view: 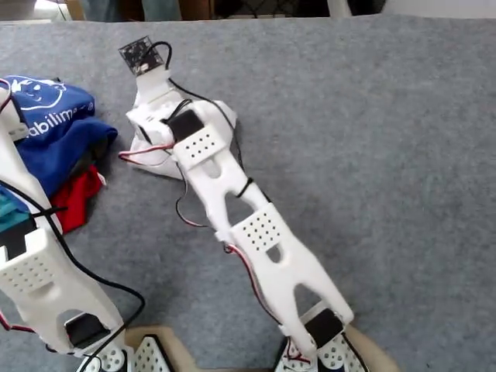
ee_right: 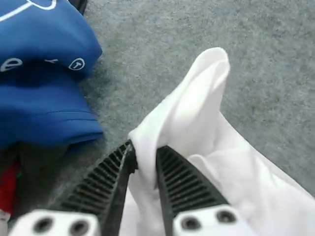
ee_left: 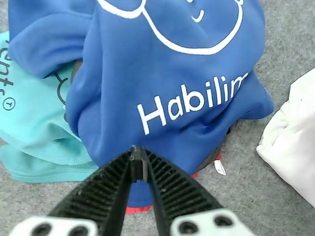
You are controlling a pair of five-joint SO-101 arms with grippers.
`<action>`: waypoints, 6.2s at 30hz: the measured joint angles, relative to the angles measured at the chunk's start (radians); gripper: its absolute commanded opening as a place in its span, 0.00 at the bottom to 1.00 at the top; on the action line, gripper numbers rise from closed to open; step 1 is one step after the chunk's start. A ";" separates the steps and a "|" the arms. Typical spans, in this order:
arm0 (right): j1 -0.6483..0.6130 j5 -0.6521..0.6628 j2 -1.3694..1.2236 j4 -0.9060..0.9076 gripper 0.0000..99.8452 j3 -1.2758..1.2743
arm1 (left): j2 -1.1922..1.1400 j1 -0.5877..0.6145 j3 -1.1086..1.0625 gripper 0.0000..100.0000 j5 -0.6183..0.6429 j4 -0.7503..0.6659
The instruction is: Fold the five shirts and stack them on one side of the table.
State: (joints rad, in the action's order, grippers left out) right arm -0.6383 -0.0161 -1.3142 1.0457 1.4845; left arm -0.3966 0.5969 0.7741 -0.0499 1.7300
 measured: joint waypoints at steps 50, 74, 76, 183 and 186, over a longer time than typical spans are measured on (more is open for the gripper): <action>0.451 -0.020 0.282 0.612 0.02 0.129 | -0.083 -0.540 -0.018 0.06 0.069 -0.341; 0.562 -0.130 0.074 0.535 0.02 0.127 | -0.603 -0.669 0.361 0.06 0.112 -0.445; 0.562 -0.130 0.074 0.535 0.02 0.127 | -0.606 -0.654 0.368 0.06 0.112 -0.413; 0.365 0.003 0.014 0.397 0.02 -0.026 | -0.608 -0.390 0.339 0.03 0.011 -0.025; 0.365 0.081 0.014 0.443 0.02 0.084 | -0.605 -0.416 0.519 0.03 -0.028 0.008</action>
State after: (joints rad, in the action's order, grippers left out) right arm -0.2731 0.0652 -1.3004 1.4891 1.5689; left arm -1.0012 0.1811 1.2927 -0.0775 1.7377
